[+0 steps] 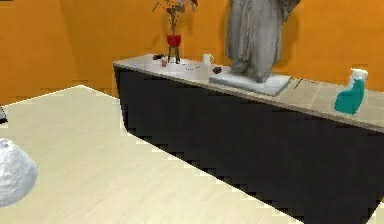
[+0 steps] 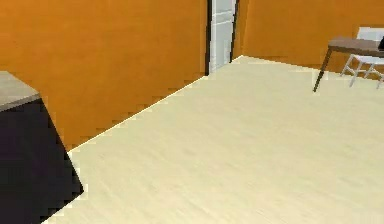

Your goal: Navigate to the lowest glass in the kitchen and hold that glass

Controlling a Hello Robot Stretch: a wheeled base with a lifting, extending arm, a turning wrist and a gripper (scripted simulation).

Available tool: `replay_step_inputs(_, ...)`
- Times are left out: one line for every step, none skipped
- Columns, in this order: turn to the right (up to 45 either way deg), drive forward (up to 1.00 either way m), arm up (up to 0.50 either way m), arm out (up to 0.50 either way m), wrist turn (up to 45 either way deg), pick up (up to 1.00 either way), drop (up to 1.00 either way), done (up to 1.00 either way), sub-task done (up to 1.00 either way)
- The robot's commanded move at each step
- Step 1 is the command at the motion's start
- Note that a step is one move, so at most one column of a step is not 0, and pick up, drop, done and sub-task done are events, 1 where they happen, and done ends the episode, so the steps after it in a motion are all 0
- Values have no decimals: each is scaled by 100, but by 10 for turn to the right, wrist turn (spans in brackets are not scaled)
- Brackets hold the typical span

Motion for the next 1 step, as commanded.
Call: replay_step_inputs(-30,0,0,0,0,0,0,0,0)
